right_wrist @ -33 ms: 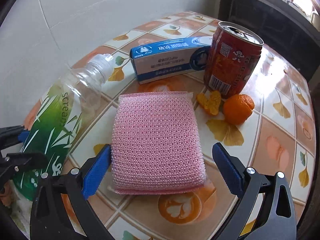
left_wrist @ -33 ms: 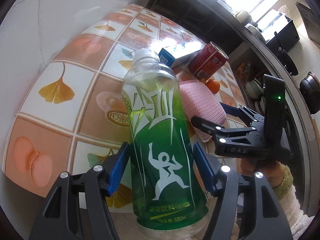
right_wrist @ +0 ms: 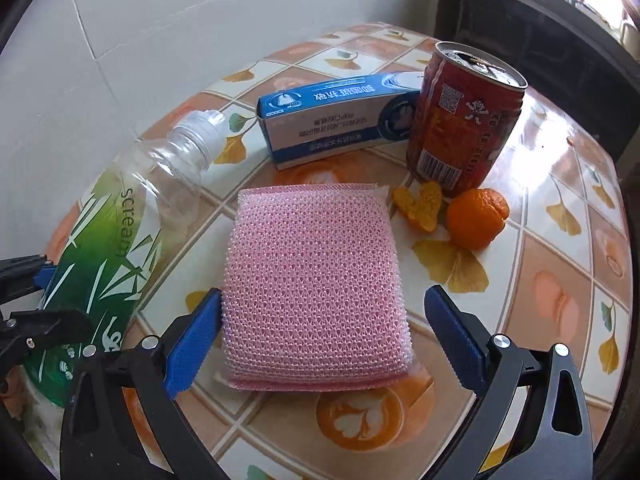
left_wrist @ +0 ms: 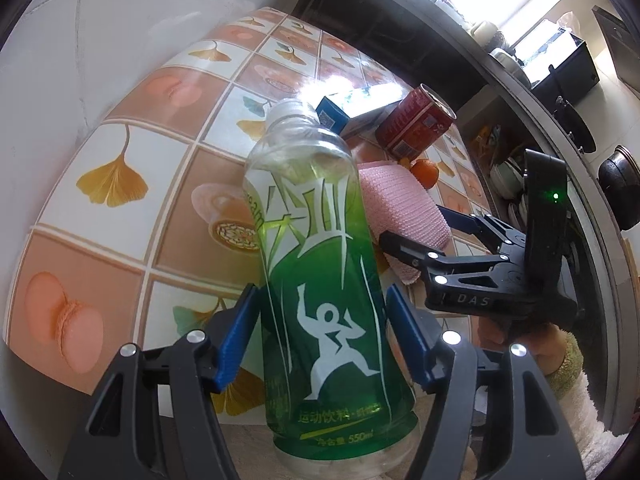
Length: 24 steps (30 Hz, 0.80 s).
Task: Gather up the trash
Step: 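Grasp the green bottle with the left tool while the right tool grasps the pink sponge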
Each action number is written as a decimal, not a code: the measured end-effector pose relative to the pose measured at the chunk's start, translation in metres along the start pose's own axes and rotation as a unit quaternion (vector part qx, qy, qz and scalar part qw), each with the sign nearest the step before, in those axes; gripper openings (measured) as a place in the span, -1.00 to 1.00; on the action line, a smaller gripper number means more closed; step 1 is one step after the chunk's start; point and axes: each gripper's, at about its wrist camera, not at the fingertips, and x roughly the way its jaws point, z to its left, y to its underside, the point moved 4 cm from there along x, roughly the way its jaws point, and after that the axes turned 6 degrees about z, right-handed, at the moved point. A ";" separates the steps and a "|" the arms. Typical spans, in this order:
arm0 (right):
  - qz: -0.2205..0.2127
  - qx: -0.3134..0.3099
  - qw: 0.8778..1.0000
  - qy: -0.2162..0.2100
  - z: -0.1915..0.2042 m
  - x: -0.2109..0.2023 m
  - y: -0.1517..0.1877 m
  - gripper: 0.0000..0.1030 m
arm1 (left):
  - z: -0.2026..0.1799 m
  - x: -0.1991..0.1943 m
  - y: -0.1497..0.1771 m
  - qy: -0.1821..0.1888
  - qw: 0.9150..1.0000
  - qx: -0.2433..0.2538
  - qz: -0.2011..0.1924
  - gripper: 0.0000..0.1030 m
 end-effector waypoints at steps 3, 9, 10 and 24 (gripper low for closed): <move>0.000 0.004 1.000 0.003 -0.001 0.003 0.000 0.59 | -0.001 0.001 -0.002 0.009 1.000 0.003 0.008 0.25; 0.000 0.019 1.000 0.000 -0.006 -0.006 0.012 0.51 | 0.002 0.006 -0.012 0.021 1.000 -0.011 0.017 0.28; 0.000 0.021 1.000 -0.001 -0.007 -0.007 0.014 0.51 | 0.003 0.007 -0.014 0.023 0.999 -0.013 0.019 0.28; -0.001 -0.003 1.000 0.006 -0.002 -0.041 0.058 0.60 | 0.010 0.032 -0.039 0.048 0.997 -0.027 0.061 0.34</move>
